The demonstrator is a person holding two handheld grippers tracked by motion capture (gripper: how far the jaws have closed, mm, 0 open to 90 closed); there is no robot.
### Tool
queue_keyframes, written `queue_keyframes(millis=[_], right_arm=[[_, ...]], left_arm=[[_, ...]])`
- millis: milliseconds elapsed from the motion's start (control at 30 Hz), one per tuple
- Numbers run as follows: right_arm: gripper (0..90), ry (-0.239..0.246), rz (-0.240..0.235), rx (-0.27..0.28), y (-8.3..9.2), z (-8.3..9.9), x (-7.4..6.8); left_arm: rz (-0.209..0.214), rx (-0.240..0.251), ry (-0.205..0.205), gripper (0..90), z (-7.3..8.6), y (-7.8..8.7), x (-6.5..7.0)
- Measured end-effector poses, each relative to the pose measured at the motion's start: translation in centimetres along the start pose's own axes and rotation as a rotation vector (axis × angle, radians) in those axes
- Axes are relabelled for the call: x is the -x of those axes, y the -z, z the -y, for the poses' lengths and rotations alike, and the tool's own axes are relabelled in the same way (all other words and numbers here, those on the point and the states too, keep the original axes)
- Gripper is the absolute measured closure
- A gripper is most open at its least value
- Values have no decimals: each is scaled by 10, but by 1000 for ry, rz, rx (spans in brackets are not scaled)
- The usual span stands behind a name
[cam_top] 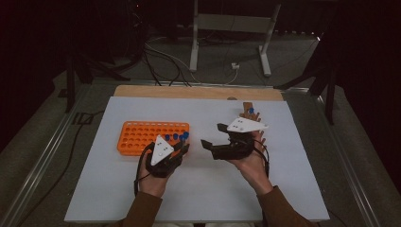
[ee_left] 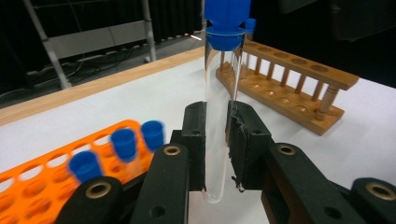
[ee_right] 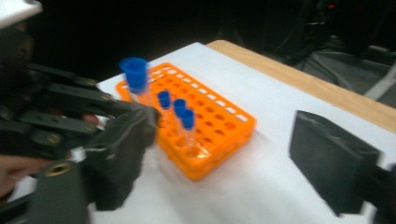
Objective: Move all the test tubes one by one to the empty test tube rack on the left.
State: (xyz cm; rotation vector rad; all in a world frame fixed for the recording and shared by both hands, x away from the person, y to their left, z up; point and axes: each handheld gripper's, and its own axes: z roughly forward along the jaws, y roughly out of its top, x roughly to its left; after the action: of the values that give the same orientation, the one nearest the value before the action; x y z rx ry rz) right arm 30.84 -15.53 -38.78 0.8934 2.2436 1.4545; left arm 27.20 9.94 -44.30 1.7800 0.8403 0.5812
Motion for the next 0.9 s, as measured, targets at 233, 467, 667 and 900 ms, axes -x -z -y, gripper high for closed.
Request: queue_keyframes(millis=[233,467,667,900], right_arm=[[43,-21,47,1,10,14,19],[3,-40,98,-14,21,29,36],[2,-74,127,4,34,40,49],[2,-100,148,24,49,43,59]], left_arm=[[-32,14,24,783,1,15,-16],[-46,42,49,782,-1,22,-26],[-65,70,72,781,1,28,-35],[-94,85,82,780,5,33,-46]])
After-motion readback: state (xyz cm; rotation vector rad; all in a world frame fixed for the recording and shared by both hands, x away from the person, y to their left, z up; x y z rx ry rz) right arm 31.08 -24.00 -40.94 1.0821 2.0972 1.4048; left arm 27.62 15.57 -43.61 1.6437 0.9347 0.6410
